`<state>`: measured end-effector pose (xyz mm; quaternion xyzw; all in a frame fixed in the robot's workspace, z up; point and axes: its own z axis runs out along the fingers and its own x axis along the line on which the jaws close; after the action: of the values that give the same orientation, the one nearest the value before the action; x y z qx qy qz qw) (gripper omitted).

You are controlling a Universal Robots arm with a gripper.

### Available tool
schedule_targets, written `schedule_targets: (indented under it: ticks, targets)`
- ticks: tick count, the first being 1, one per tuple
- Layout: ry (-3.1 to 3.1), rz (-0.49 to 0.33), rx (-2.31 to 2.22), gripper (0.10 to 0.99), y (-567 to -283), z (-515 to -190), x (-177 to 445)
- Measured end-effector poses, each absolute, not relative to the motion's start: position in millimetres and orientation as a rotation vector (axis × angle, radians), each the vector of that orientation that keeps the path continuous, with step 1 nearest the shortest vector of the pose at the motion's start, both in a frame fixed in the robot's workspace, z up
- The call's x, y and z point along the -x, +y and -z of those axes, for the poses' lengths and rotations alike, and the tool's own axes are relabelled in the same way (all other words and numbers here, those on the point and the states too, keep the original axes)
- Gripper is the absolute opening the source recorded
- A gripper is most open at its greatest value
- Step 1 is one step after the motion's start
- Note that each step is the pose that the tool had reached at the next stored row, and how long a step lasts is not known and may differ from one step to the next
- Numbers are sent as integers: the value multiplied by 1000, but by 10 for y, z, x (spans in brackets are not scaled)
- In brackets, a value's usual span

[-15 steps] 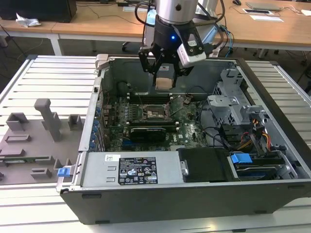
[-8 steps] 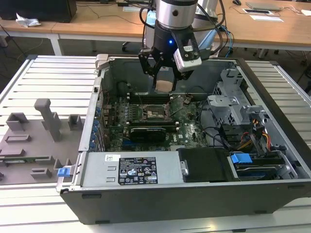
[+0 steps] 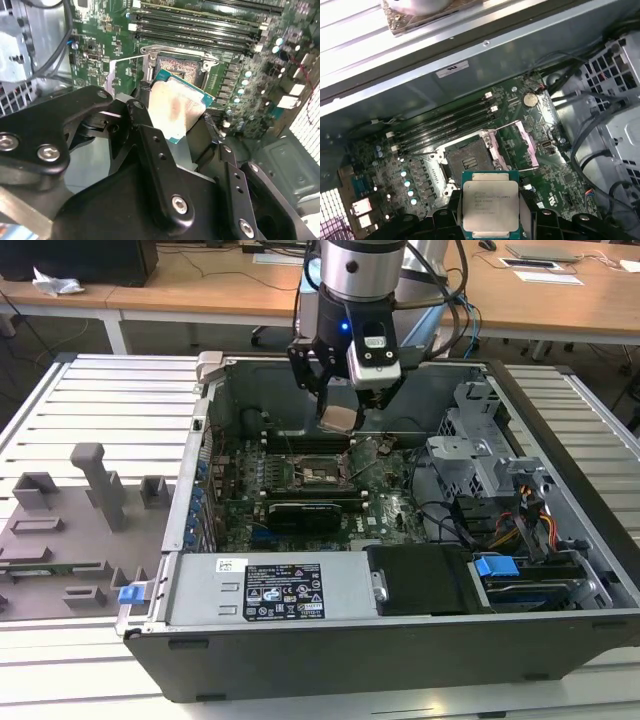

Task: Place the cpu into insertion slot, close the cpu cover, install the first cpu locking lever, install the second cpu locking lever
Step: 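Place the cpu into insertion slot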

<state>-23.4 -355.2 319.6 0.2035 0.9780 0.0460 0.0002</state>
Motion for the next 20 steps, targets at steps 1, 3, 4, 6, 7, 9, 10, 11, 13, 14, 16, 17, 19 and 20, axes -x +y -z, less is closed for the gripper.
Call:
schedule_targets:
  ticks: [1,3,4,6,7,9,10,11,13,14,16,17,19,20]
  targets:
    - [3067,-144,-662,541,-3552,-3195,234]
    - [3046,-144,-743,541,-3552,-3189,234]
    - [3040,-144,-762,541,-3552,-3188,234]
    - [3030,-144,-799,541,-3552,-3185,234]
    - [3024,-144,-817,541,-3552,-3183,234]
    - [3010,-144,-862,541,-3552,-3179,234]
    - [2997,-143,-901,541,-3552,-3175,234]
    - [2983,-143,-943,541,-3552,-3171,234]
    - [2962,-142,-1002,541,-3552,-3165,234]
    - [2952,-142,-1027,541,-3552,-3161,234]
    - [2937,-141,-1066,541,-3552,-3155,234]
    - [2929,-141,-1088,541,-3552,-3152,234]
    - [2909,-140,-1136,541,-3552,-3144,234]
    - [2898,-140,-1161,541,-3552,-3139,234]
